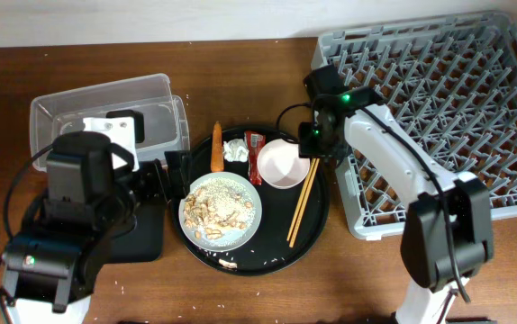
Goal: Sort waste into correct bins and load items into the dishwasher rack
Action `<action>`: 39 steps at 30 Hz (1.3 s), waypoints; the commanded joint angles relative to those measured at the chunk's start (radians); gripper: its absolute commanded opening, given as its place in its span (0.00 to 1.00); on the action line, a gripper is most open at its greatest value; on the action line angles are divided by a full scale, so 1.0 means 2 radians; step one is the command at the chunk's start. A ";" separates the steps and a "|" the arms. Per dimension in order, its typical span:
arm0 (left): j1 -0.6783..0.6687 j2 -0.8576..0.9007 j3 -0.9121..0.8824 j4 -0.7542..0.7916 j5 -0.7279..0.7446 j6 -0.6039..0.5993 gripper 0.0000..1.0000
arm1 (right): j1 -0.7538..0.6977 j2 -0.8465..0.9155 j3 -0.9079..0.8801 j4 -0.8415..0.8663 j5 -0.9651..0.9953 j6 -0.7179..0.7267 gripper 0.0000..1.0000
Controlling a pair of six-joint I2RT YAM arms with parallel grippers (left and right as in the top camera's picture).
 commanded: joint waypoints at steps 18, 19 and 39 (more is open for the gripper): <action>0.001 0.020 -0.001 -0.002 -0.003 -0.003 0.99 | 0.023 0.008 0.019 0.020 0.068 -0.020 0.04; 0.001 0.020 -0.001 -0.002 -0.003 -0.003 0.99 | 0.023 0.002 0.030 0.014 0.069 -0.021 0.04; 0.001 0.020 -0.001 -0.002 -0.004 -0.003 0.99 | -0.046 0.017 0.171 -0.014 0.592 -0.053 0.04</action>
